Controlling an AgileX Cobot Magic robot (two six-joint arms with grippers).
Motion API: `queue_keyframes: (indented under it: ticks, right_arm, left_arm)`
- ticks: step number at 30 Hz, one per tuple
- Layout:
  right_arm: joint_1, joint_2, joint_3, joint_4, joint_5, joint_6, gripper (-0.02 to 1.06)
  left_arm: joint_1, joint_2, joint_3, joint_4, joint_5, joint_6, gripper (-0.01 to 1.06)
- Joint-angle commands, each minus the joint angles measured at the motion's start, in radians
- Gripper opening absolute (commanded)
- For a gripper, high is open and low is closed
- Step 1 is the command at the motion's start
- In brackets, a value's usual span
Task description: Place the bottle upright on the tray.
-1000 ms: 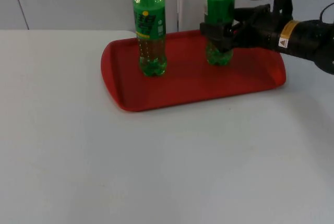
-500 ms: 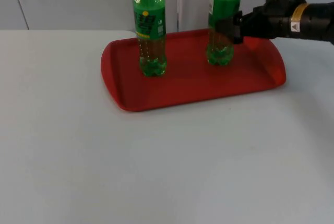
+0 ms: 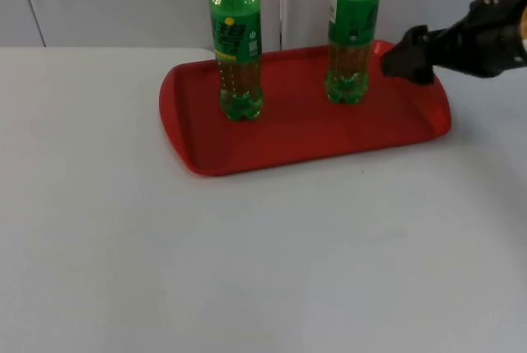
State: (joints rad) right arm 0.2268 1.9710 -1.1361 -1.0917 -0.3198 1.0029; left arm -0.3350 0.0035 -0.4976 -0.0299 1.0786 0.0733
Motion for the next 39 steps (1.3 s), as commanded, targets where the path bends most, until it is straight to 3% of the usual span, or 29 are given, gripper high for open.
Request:
queue_keyframes:
  ticks: [1,7,9,11,12,15,16,23,27,29,30,31,34,35,38,39]
  right_arm:
    - [0.005,-0.058,0.037,-0.03,0.029,0.047,1.05]
    - [0.005,-0.2,0.167,-0.045,0.046,0.147,1.05]
    - [0.005,-0.25,0.202,-0.121,0.048,0.237,1.05]
    - [0.005,-0.284,0.212,-0.259,0.048,0.28,1.05]
    - [0.005,-0.284,0.212,-0.259,0.048,0.28,1.05]
    - [0.006,-0.336,0.212,-0.589,0.046,0.511,1.05]
    - [0.006,-0.354,0.212,-0.653,0.044,0.599,1.05]
    - [0.004,-0.424,0.219,-0.653,0.009,0.674,1.05]
    - [0.004,-0.483,0.219,-0.653,-0.032,0.788,1.05]
    - [0.004,-0.499,0.219,-0.653,-0.046,0.741,1.05]
    - [0.004,-0.52,0.212,-0.653,-0.064,0.627,1.05]
    - [0.004,-0.526,0.212,-0.653,-0.066,0.595,1.05]
    - [0.004,-0.6,0.185,-0.653,0.02,0.4,1.05]
    - [0.004,-0.6,0.185,-0.653,0.02,0.4,1.05]
    - [0.004,-0.638,0.166,-0.653,0.26,0.343,1.05]
    - [0.004,-0.644,0.161,-0.653,0.391,0.343,1.05]
  left_arm:
    - [-0.002,-0.004,0.003,-0.001,-0.002,0.0,1.05]
    - [-0.002,-0.004,0.003,-0.001,-0.002,0.0,1.05]
    - [-0.002,-0.004,0.003,-0.001,-0.002,0.0,1.05]
    - [-0.002,-0.004,0.003,-0.001,-0.002,0.0,1.05]
    - [-0.002,-0.004,0.003,-0.001,-0.002,0.0,1.05]
    - [-0.002,-0.004,0.003,-0.001,-0.002,0.0,1.05]
    - [-0.002,-0.004,0.003,-0.001,-0.002,0.0,1.05]
    - [-0.002,-0.004,0.003,-0.001,-0.002,0.0,1.05]
    - [-0.002,-0.004,0.003,-0.001,-0.002,0.0,1.05]
    - [-0.002,-0.004,0.003,-0.001,-0.002,0.0,1.05]
    - [-0.002,-0.004,0.003,-0.001,-0.002,0.0,1.05]
    - [-0.002,-0.004,0.003,-0.001,-0.002,0.0,1.05]
    - [-0.002,-0.004,0.003,-0.001,-0.002,0.0,1.05]
    - [-0.002,-0.004,0.003,-0.001,-0.002,0.0,1.05]
    - [-0.002,-0.004,0.003,-0.001,-0.002,0.0,1.05]
    - [-0.002,-0.004,0.003,-0.001,-0.002,0.0,1.05]
